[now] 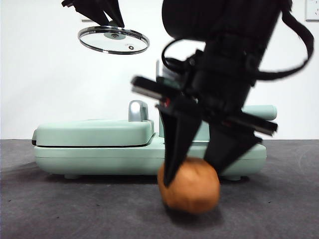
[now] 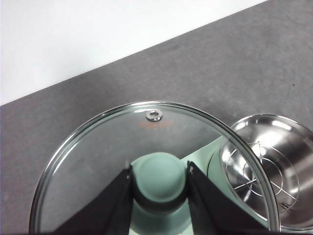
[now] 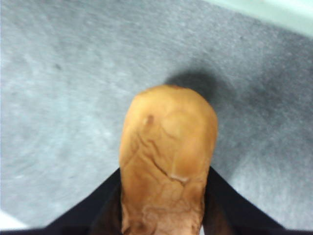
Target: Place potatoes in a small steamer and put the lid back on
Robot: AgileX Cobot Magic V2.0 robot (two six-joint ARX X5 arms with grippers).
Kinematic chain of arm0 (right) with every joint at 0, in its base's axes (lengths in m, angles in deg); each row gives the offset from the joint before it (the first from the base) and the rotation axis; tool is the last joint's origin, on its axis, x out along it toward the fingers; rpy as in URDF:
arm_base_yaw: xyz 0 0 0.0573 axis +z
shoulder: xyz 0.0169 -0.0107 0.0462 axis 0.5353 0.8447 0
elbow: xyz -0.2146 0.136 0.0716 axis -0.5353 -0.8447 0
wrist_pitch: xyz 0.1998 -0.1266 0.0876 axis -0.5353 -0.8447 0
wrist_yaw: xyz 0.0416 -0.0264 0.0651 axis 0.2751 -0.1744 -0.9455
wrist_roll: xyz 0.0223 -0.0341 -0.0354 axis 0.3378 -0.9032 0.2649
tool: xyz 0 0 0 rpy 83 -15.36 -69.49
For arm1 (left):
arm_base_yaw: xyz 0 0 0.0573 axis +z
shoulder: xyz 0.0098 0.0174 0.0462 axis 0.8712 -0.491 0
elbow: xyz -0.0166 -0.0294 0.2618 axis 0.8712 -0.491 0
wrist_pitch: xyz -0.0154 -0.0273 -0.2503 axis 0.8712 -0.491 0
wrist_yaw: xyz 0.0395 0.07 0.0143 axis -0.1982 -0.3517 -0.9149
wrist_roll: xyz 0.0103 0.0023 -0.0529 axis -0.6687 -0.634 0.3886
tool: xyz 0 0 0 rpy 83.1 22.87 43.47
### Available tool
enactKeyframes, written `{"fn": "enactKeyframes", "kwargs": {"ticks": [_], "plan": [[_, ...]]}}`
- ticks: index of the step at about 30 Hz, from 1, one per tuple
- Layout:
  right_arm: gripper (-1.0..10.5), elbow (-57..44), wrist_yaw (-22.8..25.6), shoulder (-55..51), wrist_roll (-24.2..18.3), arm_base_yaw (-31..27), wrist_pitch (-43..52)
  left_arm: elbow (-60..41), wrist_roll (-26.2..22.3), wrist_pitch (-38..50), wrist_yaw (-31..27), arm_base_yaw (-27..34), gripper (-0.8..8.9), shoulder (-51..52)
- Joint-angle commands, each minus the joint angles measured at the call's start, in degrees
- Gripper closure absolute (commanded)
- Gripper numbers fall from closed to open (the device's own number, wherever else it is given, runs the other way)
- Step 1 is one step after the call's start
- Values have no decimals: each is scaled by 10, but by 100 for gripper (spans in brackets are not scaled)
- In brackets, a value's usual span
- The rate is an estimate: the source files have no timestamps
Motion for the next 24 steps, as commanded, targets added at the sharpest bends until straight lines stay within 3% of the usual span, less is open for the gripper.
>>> {"fn": "enactKeyframes", "kwargs": {"ticks": [1, 15, 24], "plan": [[939, 50, -1, 8, -25, 0, -18, 24, -3, 15, 0, 5, 808, 8], [939, 389, 4, 71, -187, -150, -206, 24, -2, 16, 1, 19, 808, 8], [939, 577, 3, 216, -216, -228, -260, 24, -2, 15, 1, 19, 808, 8]]}}
